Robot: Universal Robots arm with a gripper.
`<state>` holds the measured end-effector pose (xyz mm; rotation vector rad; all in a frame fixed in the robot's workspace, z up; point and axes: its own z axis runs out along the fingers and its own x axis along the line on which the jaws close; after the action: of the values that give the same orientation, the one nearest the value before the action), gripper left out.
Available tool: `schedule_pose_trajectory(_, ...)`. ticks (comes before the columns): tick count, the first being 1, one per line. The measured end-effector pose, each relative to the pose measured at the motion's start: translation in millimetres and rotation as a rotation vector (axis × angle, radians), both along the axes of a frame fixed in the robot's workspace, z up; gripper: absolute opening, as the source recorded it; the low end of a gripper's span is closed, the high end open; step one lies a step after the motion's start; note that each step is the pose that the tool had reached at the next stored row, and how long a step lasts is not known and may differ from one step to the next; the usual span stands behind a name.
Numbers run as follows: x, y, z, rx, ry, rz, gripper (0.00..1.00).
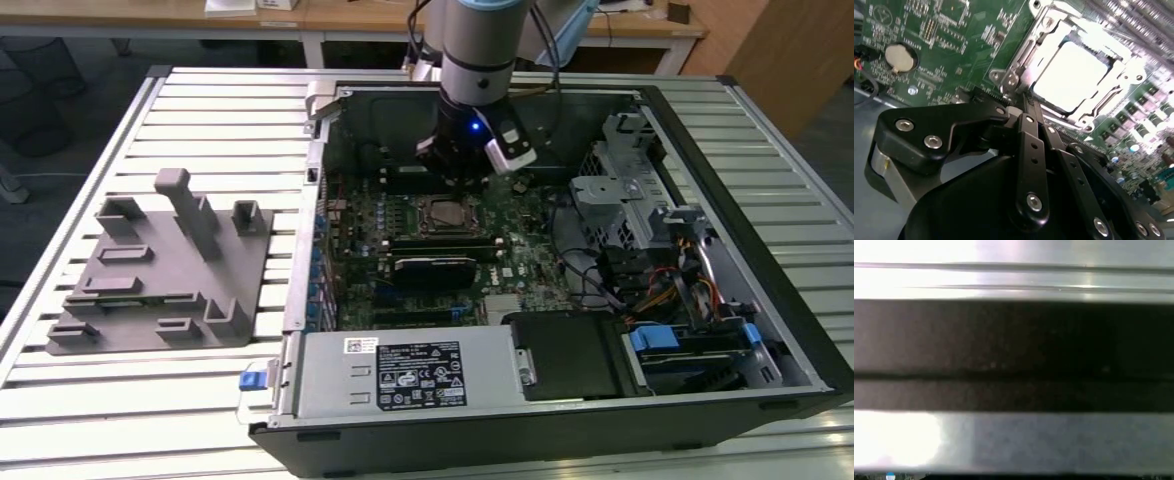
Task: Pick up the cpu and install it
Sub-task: 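Install the first cpu locking lever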
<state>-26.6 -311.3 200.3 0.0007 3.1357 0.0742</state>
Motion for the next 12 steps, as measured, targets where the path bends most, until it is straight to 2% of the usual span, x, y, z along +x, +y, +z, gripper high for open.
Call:
schedule_pose_trajectory(2,0.2,0.0,-0.7,-0.0192,0.0001,0.000,0.11)
schedule_pose_trajectory(4,0.8,0.2,-1.4,-0.0276,0.0007,0.000,0.11)
schedule_pose_trajectory(7,1.6,0.7,-2.4,-0.0307,0.0029,0.000,0.11)
schedule_pose_trajectory(12,1.9,1.5,-2.9,-0.0296,0.0035,0.000,0.11)
